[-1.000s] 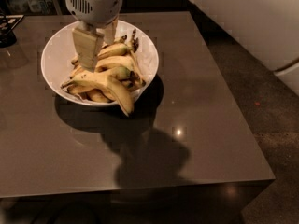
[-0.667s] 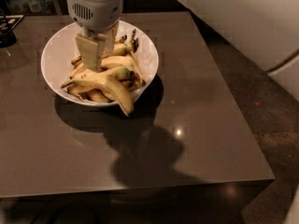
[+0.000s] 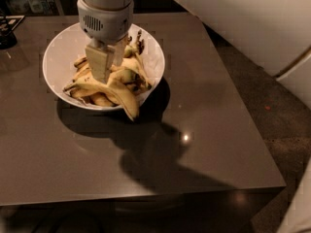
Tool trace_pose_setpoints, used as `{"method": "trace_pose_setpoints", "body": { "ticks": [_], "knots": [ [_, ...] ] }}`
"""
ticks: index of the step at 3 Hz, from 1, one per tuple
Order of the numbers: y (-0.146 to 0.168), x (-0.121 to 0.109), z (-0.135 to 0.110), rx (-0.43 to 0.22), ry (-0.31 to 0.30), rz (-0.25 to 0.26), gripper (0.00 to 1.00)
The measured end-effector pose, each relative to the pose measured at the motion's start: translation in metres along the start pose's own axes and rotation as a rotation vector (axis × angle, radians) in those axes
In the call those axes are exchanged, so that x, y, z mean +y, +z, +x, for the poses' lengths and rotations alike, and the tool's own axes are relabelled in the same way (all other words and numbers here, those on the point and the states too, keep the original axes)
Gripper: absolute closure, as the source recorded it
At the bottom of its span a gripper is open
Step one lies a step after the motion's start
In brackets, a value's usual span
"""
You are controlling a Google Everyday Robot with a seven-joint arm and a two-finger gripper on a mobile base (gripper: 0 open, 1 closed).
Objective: Pick banana from white bowl
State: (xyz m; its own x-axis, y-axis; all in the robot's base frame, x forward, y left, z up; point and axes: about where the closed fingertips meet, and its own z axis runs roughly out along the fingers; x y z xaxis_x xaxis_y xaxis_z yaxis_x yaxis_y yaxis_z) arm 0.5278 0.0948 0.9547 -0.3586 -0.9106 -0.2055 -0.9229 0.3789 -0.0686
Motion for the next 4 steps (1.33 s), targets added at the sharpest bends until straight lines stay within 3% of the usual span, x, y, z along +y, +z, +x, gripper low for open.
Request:
{"method": "trace_pose_setpoints", "body": {
  "ticks": [2, 4],
  "knots": [
    [0.0177, -0.0018, 0.0062, 0.015, 0.019, -0.062, 0.54],
    [0.0179, -0.0002, 0.0061, 0.019, 0.022, -0.079, 0.53]
  ]
}}
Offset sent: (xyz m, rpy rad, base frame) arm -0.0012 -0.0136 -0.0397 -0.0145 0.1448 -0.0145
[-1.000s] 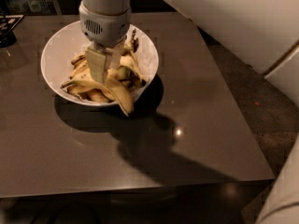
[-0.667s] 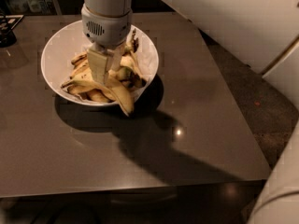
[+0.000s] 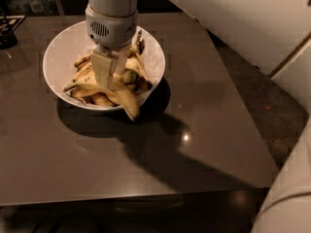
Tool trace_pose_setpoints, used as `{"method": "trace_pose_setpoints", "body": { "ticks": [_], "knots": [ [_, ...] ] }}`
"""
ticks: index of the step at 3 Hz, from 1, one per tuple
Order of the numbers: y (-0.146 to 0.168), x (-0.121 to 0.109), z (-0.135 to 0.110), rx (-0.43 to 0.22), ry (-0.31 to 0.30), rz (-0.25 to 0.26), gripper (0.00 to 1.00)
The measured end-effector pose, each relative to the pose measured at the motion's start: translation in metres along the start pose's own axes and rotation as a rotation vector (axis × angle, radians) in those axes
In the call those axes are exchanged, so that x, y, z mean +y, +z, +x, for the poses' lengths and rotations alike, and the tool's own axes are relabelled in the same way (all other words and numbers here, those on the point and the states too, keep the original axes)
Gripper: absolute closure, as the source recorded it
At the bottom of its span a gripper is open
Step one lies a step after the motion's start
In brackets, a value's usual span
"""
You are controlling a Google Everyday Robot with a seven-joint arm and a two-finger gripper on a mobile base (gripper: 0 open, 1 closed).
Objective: Pick banana from white bowl
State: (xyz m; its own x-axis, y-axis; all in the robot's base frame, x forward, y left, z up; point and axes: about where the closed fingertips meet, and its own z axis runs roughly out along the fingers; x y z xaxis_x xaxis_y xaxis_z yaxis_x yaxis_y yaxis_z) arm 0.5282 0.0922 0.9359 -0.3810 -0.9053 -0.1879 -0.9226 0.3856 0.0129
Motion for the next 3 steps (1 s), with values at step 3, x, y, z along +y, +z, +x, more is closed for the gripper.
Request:
{"method": "trace_pose_setpoints", "body": {
  "ticks": [3],
  "knots": [
    [-0.001, 0.023, -0.003, -0.032, -0.041, -0.071, 0.53]
  ]
}}
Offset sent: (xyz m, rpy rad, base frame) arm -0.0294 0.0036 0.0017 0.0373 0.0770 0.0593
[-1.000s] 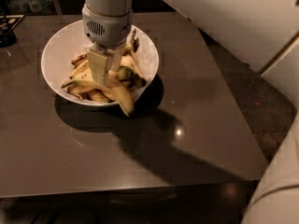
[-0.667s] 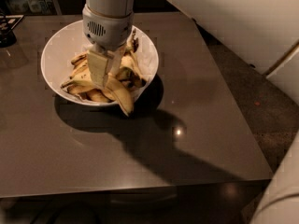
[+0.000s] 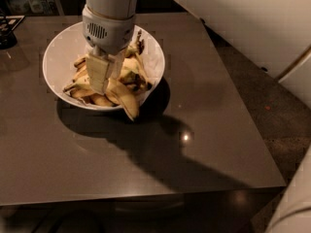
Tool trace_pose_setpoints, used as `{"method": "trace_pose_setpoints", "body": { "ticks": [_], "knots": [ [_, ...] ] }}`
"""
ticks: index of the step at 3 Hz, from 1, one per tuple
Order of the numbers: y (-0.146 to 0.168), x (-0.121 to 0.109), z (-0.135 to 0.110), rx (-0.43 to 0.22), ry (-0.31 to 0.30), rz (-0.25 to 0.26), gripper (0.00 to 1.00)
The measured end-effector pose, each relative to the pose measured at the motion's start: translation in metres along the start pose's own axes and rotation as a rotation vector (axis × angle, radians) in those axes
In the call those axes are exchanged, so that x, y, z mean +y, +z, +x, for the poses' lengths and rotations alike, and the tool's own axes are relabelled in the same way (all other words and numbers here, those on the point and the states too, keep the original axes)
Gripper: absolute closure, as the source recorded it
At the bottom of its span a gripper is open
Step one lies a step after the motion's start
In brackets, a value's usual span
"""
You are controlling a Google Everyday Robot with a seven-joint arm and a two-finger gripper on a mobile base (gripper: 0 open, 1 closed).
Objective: Pick banana from white bowl
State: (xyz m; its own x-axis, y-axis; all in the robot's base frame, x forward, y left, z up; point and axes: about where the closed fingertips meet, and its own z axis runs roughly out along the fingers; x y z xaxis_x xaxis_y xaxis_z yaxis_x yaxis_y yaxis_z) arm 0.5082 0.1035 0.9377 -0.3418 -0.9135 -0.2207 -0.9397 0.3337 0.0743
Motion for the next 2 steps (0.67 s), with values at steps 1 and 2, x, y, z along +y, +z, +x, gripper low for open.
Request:
{"method": "trace_pose_setpoints", "body": {
  "ticks": [1, 2],
  "knots": [
    [0.0071, -0.0032, -0.0022, 0.009, -0.006, -0.014, 0.54],
    [0.0114, -0.0101, -0.0036, 0.019, -0.013, -0.014, 0.59]
  ]
}}
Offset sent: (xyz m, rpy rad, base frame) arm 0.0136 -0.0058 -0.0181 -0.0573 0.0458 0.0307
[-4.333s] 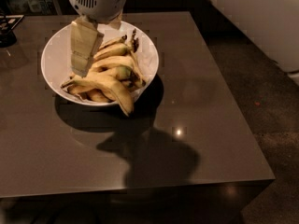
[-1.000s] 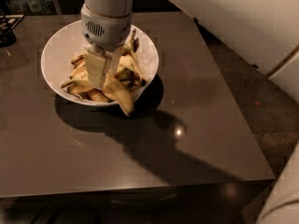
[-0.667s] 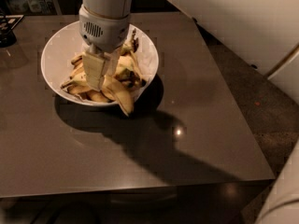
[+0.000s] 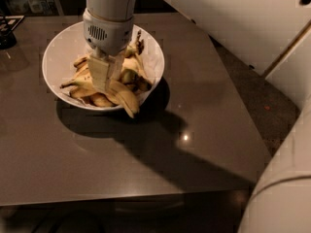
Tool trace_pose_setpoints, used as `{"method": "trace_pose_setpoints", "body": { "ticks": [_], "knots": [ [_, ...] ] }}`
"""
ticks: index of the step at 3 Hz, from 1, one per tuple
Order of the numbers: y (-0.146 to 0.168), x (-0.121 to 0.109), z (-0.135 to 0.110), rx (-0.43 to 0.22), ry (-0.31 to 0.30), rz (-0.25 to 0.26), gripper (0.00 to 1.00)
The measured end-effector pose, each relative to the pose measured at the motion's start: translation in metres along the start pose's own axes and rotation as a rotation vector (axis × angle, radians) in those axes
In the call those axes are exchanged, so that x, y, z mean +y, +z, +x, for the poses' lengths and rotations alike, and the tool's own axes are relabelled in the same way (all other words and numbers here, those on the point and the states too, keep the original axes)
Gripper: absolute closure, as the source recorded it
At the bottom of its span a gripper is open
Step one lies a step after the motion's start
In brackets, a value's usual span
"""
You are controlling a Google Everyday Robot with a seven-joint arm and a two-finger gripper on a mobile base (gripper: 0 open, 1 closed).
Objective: Pick banana from white bowl
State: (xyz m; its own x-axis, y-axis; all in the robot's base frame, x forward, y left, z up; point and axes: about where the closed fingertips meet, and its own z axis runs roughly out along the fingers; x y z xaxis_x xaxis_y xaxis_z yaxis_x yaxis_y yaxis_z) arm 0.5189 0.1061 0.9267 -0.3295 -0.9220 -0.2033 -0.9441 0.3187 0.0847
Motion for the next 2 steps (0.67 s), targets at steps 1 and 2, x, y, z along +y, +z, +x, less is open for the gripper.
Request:
{"method": "trace_pose_setpoints", "body": {
  "ticks": [1, 2],
  "knots": [
    [-0.0005, -0.0047, 0.001, 0.005, 0.005, 0.0, 0.59],
    [0.0012, -0.0081, 0.0021, 0.011, 0.01, -0.007, 0.59]
  ]
}}
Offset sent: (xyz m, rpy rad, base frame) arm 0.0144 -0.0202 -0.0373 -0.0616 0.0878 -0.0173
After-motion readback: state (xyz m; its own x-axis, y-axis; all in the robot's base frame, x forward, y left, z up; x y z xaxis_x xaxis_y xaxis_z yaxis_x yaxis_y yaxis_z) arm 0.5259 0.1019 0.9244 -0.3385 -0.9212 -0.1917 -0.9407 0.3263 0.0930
